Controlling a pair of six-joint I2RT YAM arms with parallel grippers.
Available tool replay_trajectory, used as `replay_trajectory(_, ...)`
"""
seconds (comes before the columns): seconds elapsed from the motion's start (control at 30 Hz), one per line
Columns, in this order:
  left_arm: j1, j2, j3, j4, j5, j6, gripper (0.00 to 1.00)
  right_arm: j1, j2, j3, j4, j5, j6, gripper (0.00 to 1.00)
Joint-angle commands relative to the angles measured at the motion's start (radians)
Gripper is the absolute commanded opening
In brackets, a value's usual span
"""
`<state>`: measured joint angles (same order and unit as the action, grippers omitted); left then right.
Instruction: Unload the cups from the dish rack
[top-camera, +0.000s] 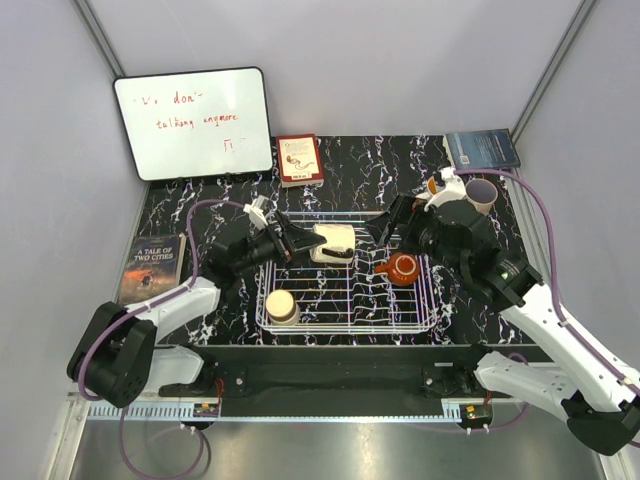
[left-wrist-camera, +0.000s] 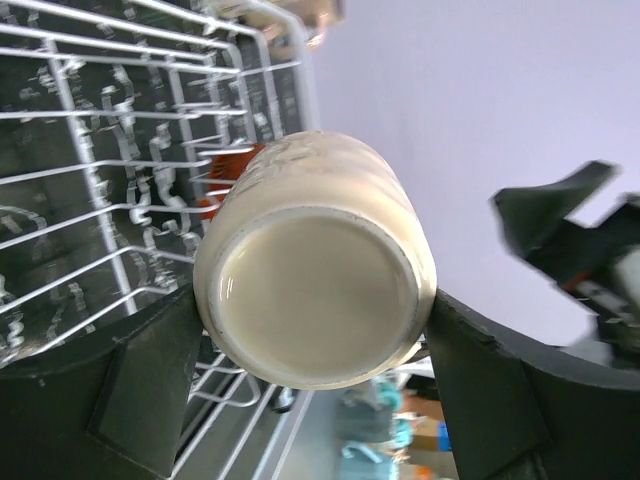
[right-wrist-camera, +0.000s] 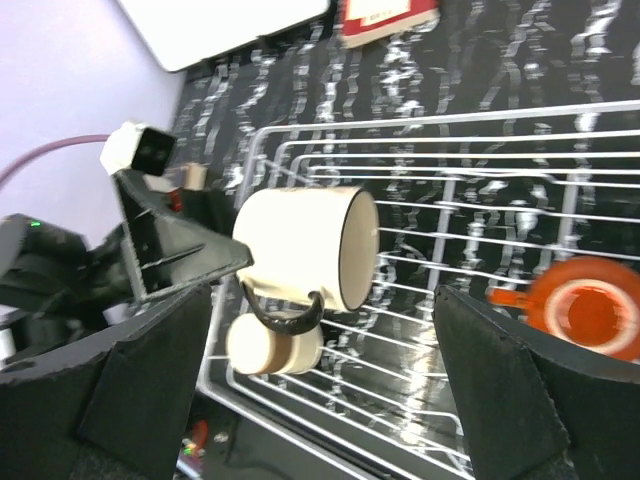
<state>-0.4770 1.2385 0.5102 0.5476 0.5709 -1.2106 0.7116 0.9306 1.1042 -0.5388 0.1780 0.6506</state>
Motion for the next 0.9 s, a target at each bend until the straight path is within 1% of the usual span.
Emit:
replay_trajectory(0.0, 0.021, -0.022, -0.010, 0.420, 0.107, -0.178, 0.00, 0.002, -0.012, -0.012, 0.125, -0.118, 0.057, 1.00)
replay_trajectory(0.13, 0.021, -0.010, 0.011, 0.475, 0.144, -0.213, 0.00, 0.000, 0.016, -0.026, 0.189, -0.233, 0.084, 0.98)
replay_trajectory(0.23, 0.021, -0.001, 0.031, 0.485, 0.179, -0.221, 0.00, 0.002, 0.031, -0.030, 0.218, -0.277, 0.092, 0.97)
replay_trajectory(0.37, 0.021, 0.022, 0.047, 0.515, 0.219, -0.242, 0.00, 0.002, 0.051, -0.012, 0.232, -0.314, 0.077, 0.95)
replay_trajectory(0.63, 0.020, 0.059, 0.086, 0.586, 0.299, -0.283, 0.00, 0.002, 0.097, -0.003, 0.257, -0.370, 0.072, 0.88)
replay_trajectory(0.73, 0.018, 0.067, 0.102, 0.584, 0.320, -0.283, 0.00, 0.002, 0.108, 0.000, 0.264, -0.376, 0.069, 0.83)
replay_trajectory(0.77, 0.020, 0.068, 0.105, 0.586, 0.329, -0.283, 0.00, 0.002, 0.115, 0.005, 0.266, -0.379, 0.064, 0.79)
replay_trajectory(0.87, 0.020, 0.081, 0.109, 0.603, 0.342, -0.294, 0.00, 0.002, 0.137, 0.016, 0.269, -0.390, 0.058, 0.77)
